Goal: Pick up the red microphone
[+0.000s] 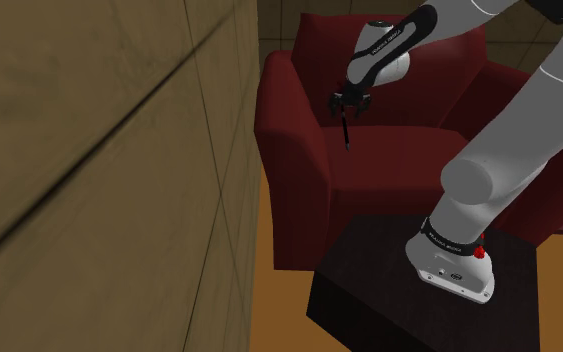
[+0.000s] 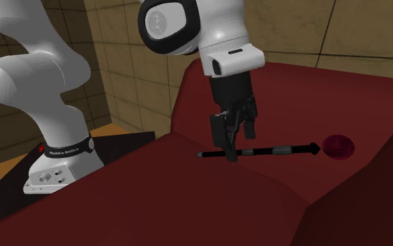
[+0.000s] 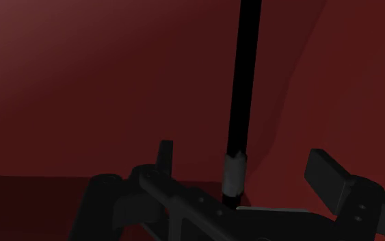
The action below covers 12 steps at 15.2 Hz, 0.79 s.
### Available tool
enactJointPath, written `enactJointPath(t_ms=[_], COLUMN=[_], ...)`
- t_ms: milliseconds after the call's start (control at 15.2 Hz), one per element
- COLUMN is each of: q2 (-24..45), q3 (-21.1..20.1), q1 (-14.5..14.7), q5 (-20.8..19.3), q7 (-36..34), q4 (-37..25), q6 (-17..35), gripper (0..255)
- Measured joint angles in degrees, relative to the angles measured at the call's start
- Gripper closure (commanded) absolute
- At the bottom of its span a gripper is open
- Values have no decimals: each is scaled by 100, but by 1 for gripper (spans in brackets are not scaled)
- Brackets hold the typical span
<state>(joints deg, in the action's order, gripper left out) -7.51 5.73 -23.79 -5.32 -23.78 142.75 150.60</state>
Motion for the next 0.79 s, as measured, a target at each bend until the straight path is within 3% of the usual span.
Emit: enactJointPath(t_ms=[132, 198, 792], q2=[108, 132, 149], q3=[7, 6, 6], q1=[-3, -3, -3], q5=[1, 0, -1], q7=[0, -3, -7], q4=[38, 44, 53], q6=[146, 177, 205], gripper=[0, 255, 255])
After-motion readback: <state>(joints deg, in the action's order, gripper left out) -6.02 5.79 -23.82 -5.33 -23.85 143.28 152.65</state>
